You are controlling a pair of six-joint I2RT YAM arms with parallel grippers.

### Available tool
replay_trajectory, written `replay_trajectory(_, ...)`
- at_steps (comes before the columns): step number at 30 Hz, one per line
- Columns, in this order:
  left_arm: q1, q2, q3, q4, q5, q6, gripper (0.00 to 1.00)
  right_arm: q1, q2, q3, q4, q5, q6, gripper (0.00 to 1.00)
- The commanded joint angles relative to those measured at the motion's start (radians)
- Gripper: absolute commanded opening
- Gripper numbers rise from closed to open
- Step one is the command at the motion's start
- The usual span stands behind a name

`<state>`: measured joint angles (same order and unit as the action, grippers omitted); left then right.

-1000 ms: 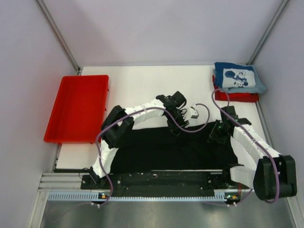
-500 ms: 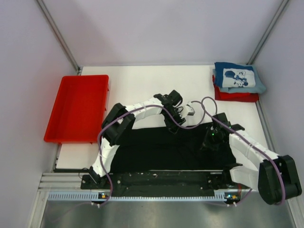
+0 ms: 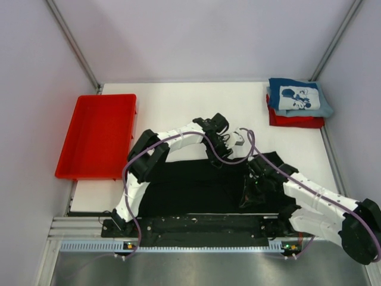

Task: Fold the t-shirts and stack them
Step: Fold the other side of the tshirt into a rectangle

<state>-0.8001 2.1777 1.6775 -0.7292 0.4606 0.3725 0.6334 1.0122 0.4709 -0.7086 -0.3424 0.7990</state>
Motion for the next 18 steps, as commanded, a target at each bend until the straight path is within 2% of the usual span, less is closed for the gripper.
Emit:
replay_trajectory(1,0.004,-0.042,0.019,-0.006,0.022,0.040,0.43,0.028,-0.064,0.182,-0.156,0.073,-0.055,0.00)
replay_trajectory(4,0.004,-0.074,0.018,-0.013,0.042,0.051,0.44,-0.007,-0.051,0.268,-0.190,0.219,-0.057,0.00)
replay_trajectory(10,0.006,-0.127,0.002,-0.039,0.041,0.060,0.44,-0.213,0.025,0.261,-0.195,0.431,-0.040,0.00)
replay_trajectory(13,0.006,-0.147,-0.015,-0.049,0.038,0.065,0.44,-0.264,0.023,0.252,-0.186,0.517,-0.044,0.00)
replay_trajectory(15,0.007,-0.159,-0.027,-0.047,0.039,0.071,0.44,-0.264,0.040,0.233,-0.128,0.475,-0.060,0.00)
replay_trajectory(18,0.007,-0.159,-0.019,-0.049,0.038,0.071,0.44,-0.256,0.110,0.164,0.085,0.262,-0.073,0.00)
